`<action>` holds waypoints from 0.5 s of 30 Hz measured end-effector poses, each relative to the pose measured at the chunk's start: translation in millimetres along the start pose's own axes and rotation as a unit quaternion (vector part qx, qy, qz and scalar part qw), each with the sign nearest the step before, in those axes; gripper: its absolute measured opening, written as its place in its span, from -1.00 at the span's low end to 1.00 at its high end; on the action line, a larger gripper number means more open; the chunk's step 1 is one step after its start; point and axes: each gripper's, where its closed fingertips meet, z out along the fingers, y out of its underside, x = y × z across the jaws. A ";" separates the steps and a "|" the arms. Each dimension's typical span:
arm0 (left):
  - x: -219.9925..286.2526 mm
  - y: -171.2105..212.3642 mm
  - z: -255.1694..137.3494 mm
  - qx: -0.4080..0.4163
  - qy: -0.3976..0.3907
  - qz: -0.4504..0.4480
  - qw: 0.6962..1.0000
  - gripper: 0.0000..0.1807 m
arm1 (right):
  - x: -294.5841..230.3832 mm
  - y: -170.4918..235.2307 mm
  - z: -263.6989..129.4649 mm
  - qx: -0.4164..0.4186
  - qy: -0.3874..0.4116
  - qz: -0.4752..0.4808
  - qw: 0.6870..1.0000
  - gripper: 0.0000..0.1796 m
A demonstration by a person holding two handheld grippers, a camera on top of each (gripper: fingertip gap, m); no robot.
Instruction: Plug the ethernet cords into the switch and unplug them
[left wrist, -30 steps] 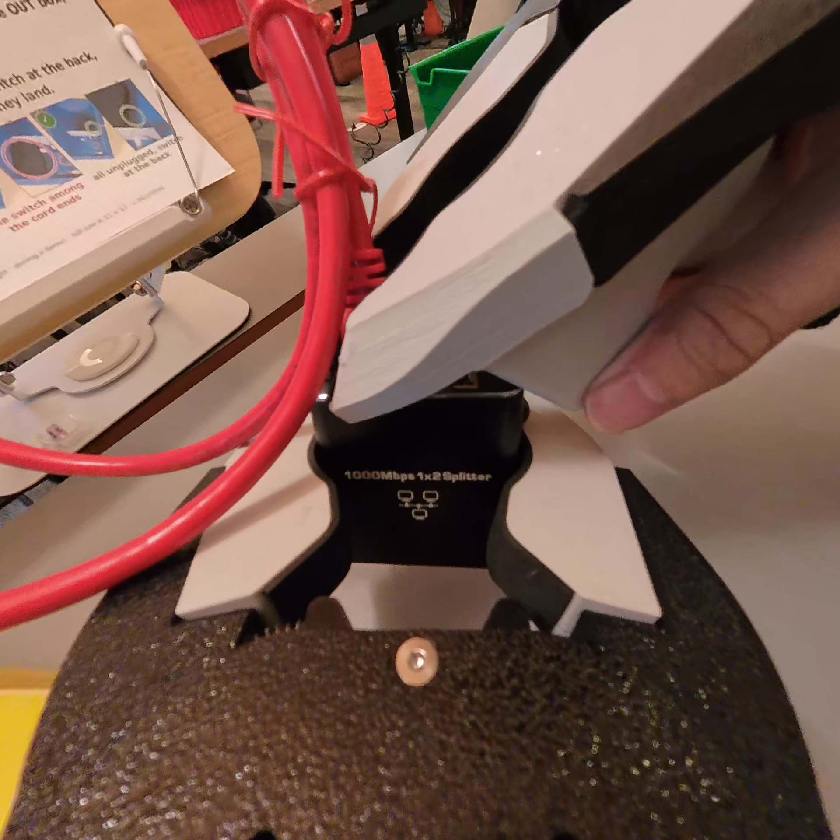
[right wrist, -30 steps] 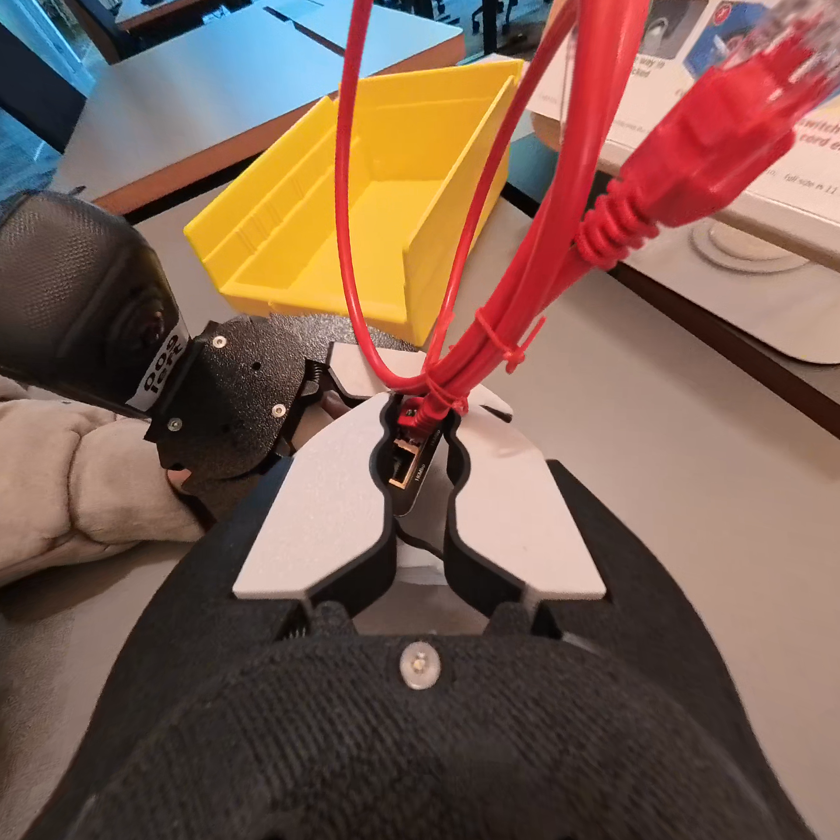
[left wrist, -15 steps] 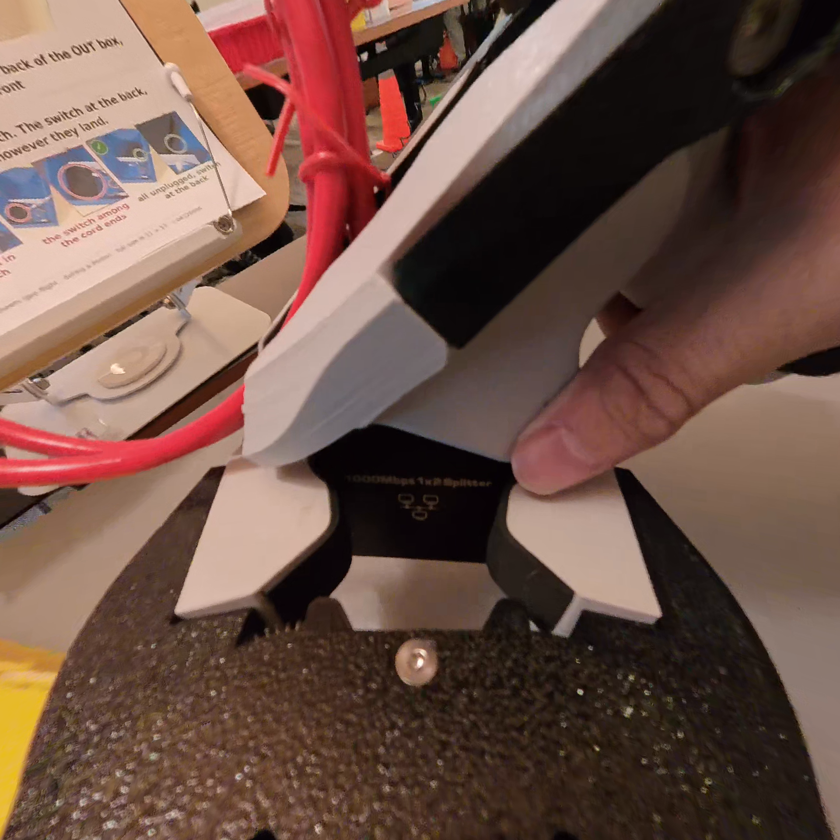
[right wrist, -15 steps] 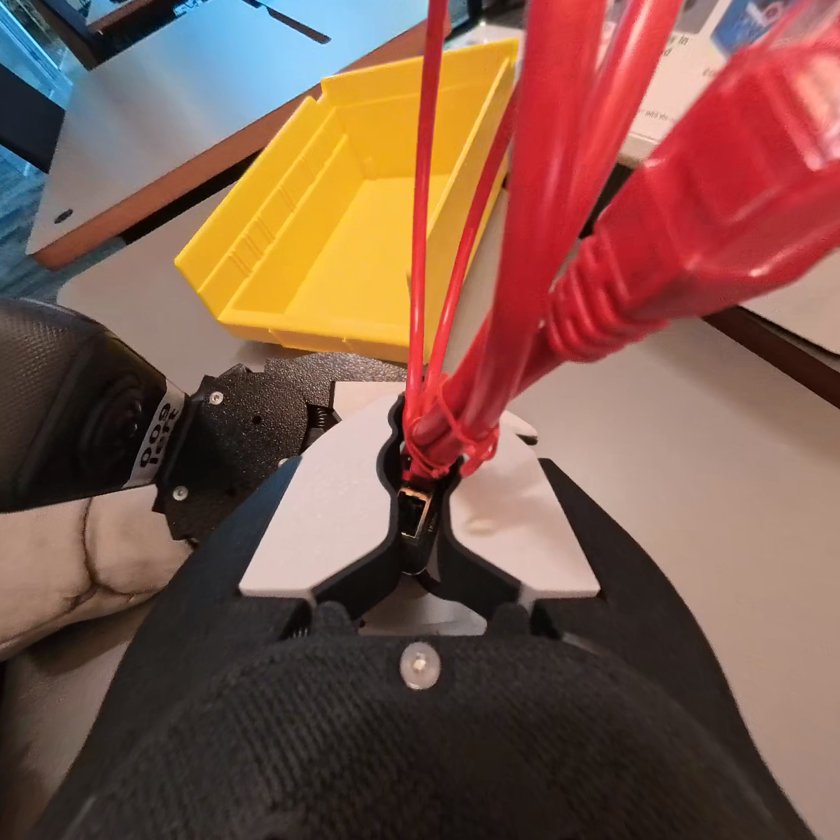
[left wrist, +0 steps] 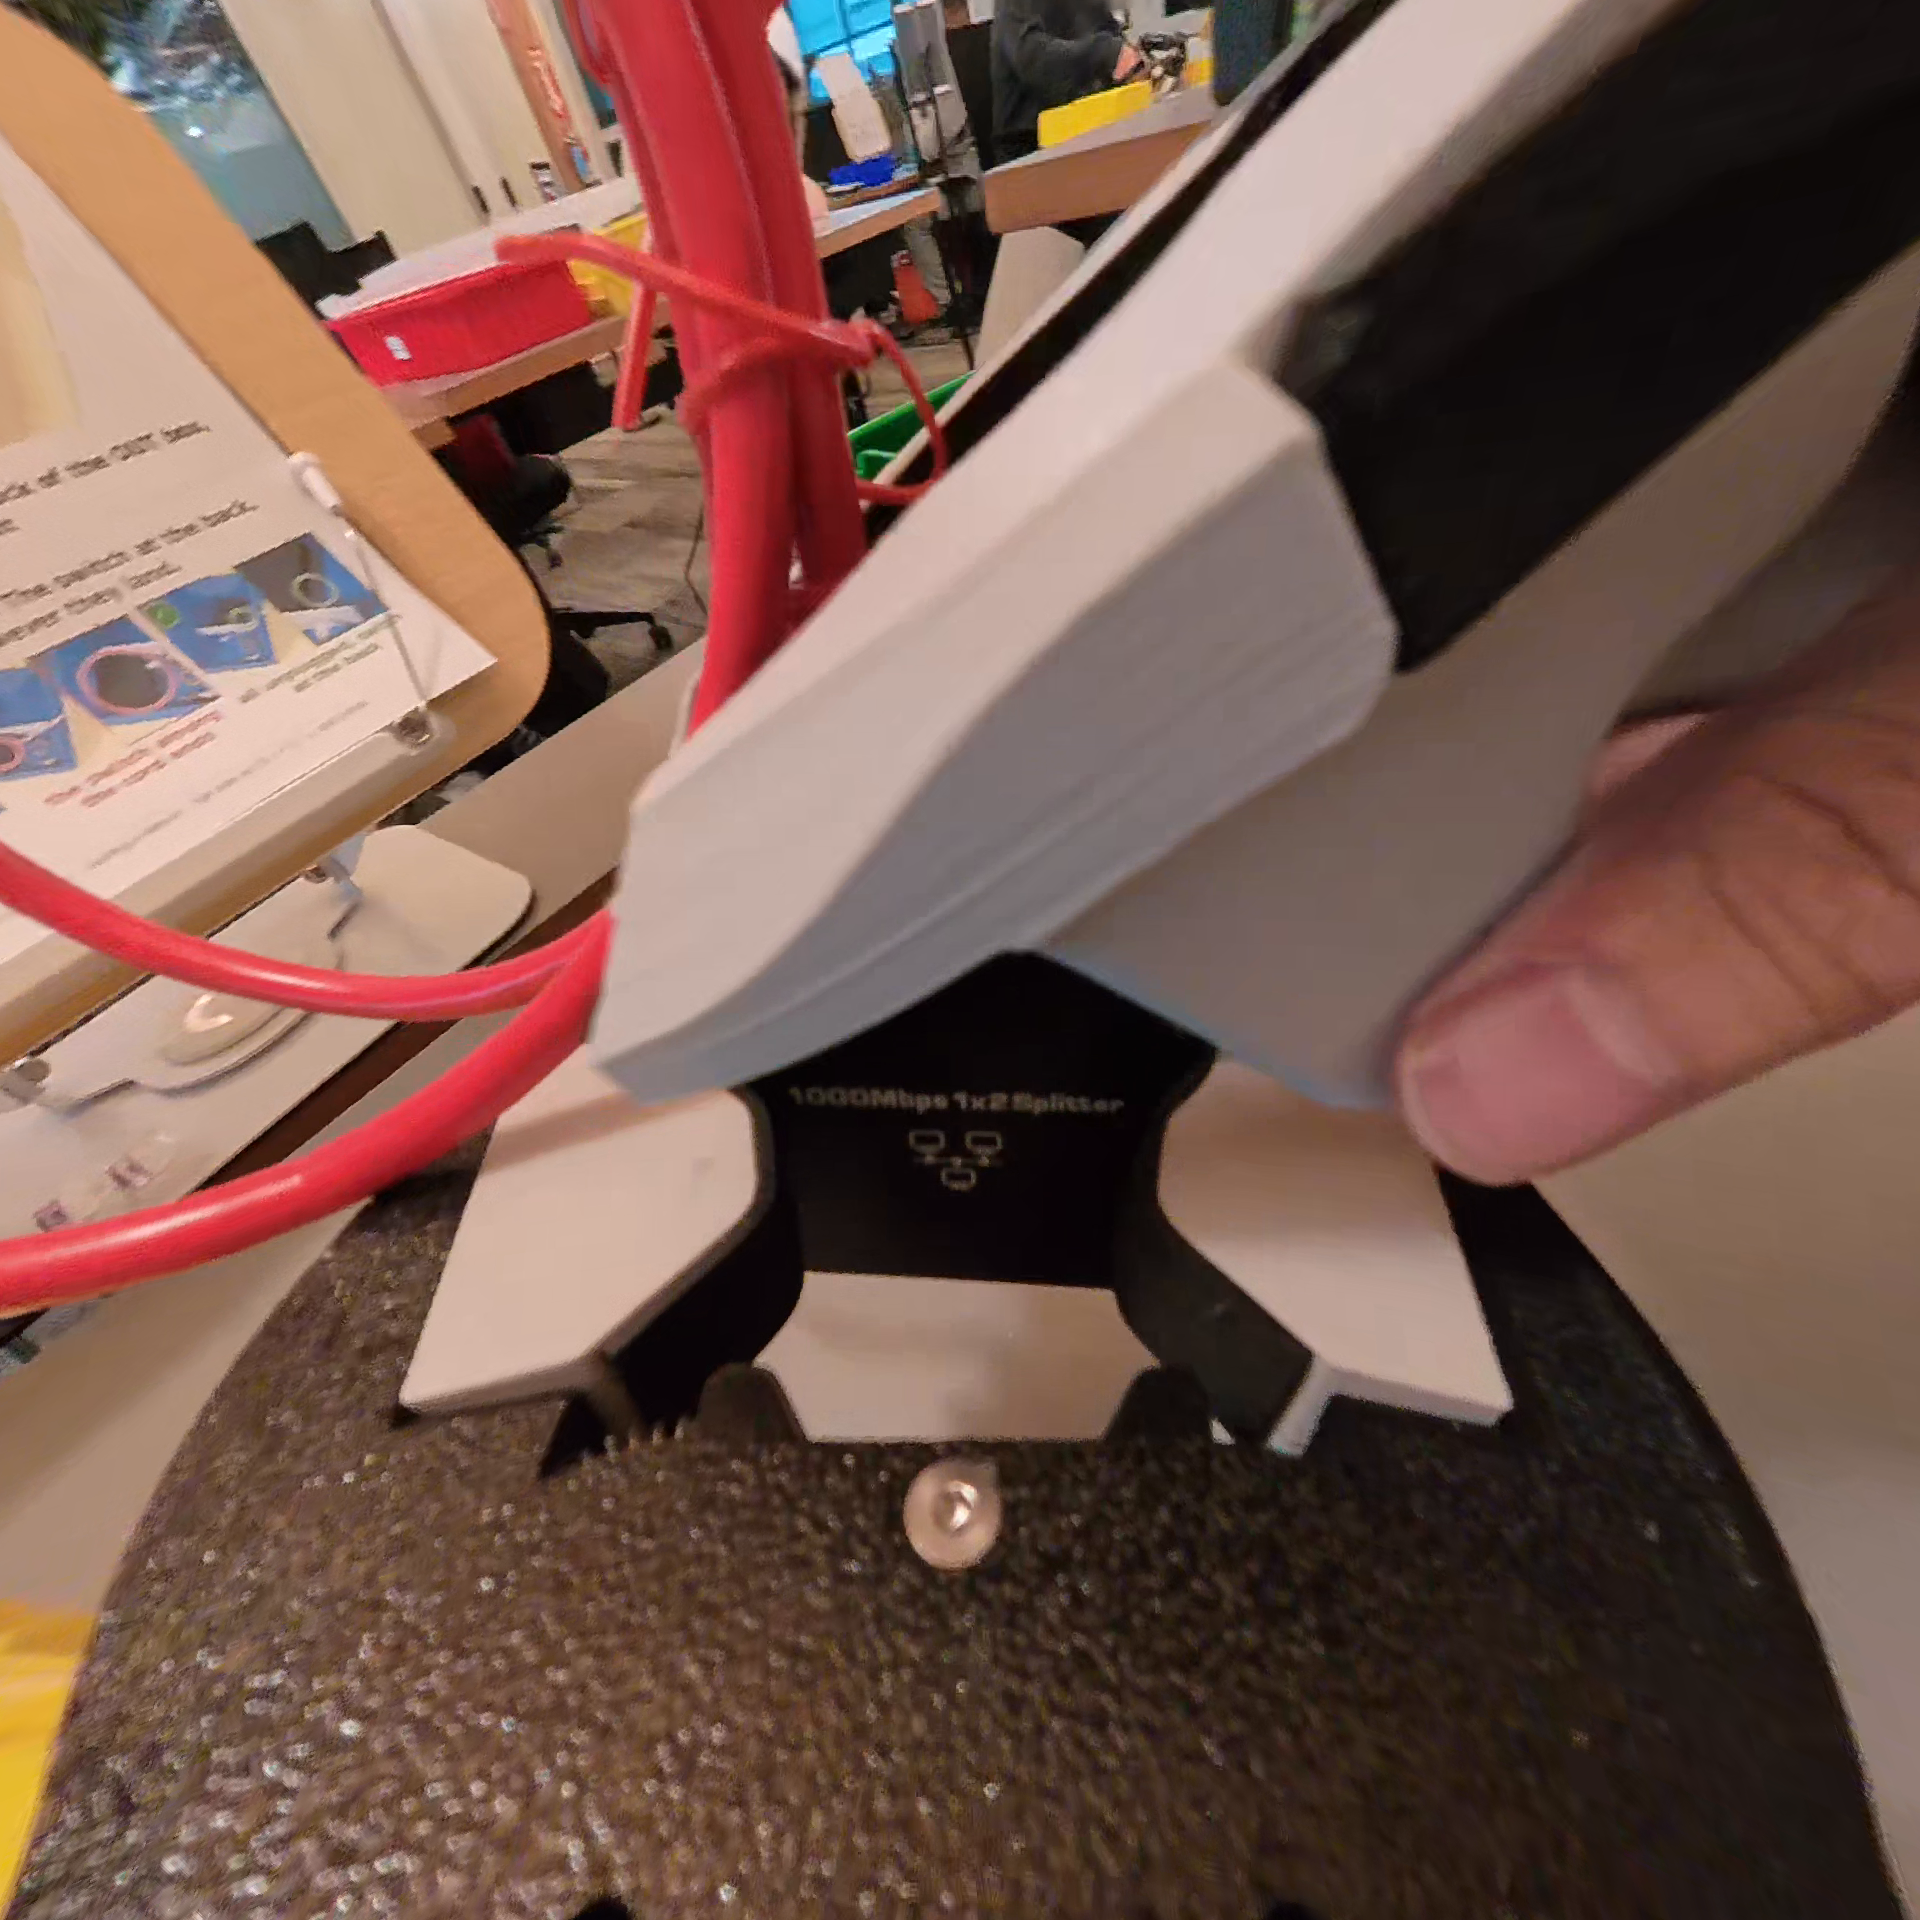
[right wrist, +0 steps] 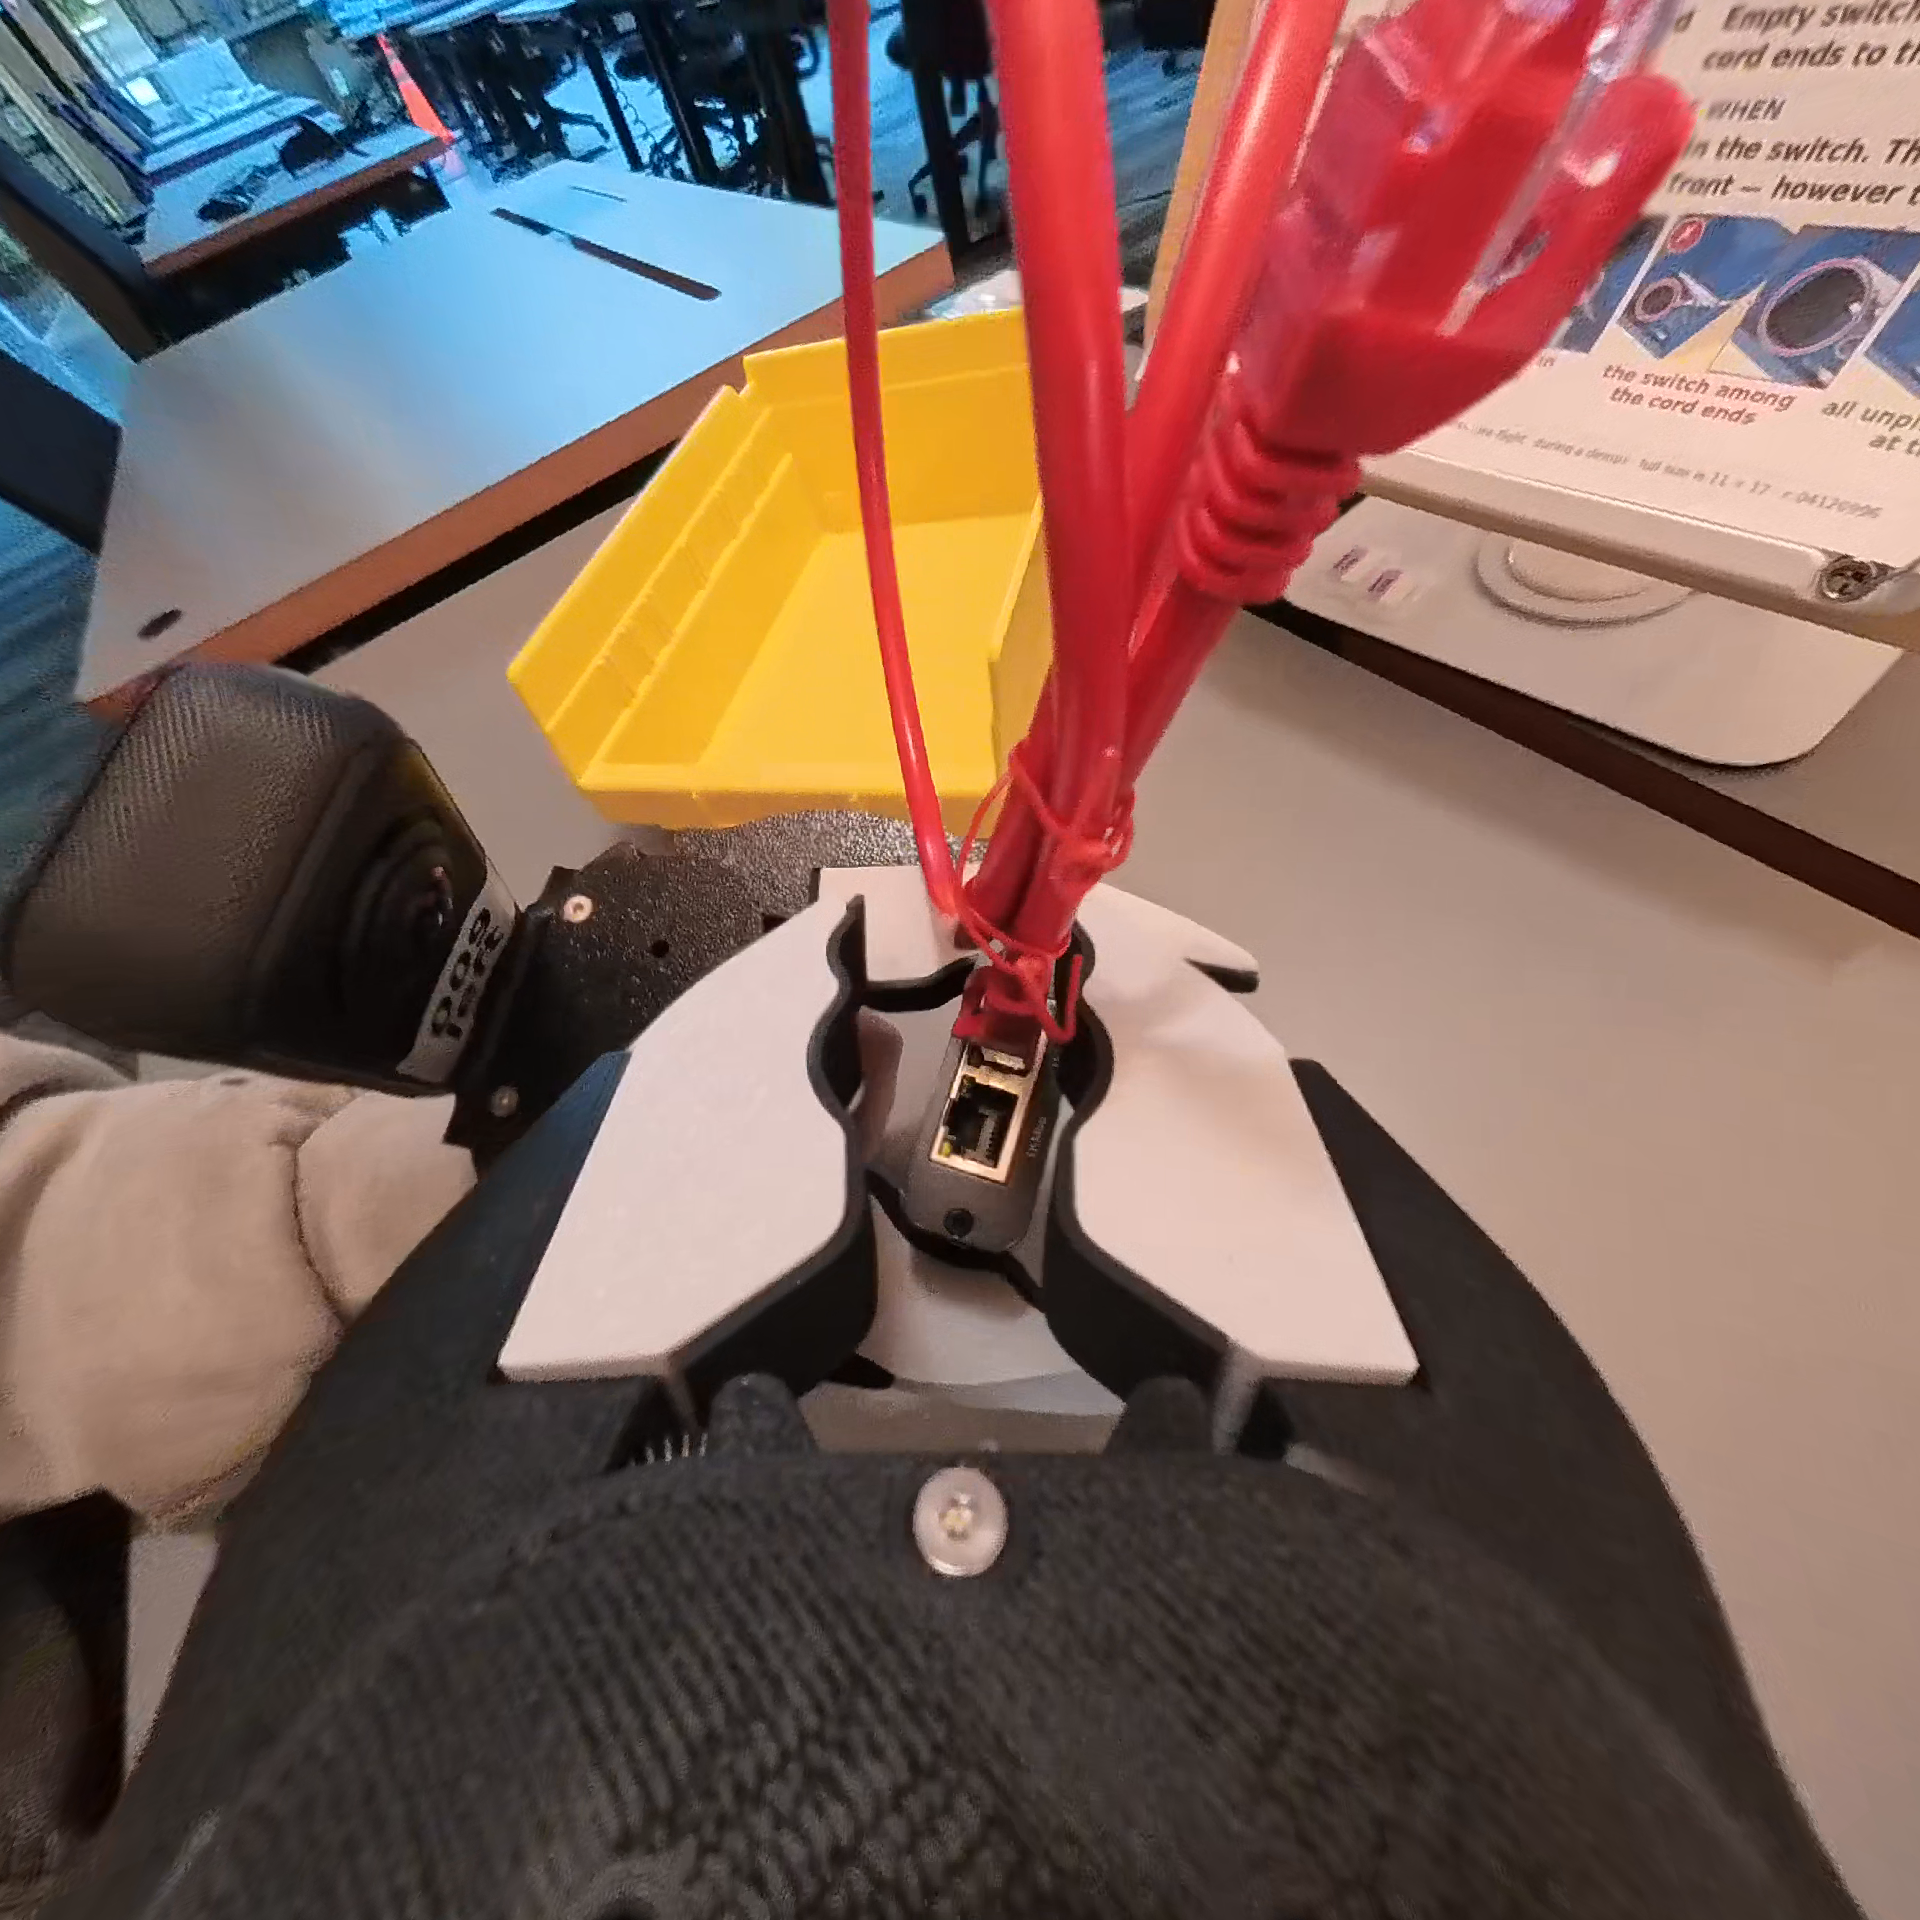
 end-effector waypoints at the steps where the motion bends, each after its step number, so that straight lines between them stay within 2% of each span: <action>1: 4.7 -3.4 -3.2 -0.002 0.005 0.001 1.000 -0.18 | -2.8 0.1 -7.4 0.001 0.000 -0.010 1.000 -0.63; 4: 7.4 -11.5 -16.0 -0.008 -0.003 -0.018 1.000 -0.17 | -12.8 -9.0 -28.1 0.043 -0.008 -0.033 0.998 -0.67; 6: 4.5 -19.7 -27.0 -0.007 -0.018 -0.027 0.999 -0.17 | -21.0 -5.6 -32.9 0.042 -0.028 -0.032 0.998 -0.67; 9: 1.0 -30.0 -42.4 -0.017 -0.049 0.016 0.999 -0.17 | -39.9 -1.8 -33.9 0.044 -0.078 -0.016 0.996 -0.66; 15: 8.3 -31.8 -57.6 -0.059 -0.088 0.082 0.991 -0.17 | -51.6 -8.9 -41.0 0.093 -0.120 0.023 0.988 -0.70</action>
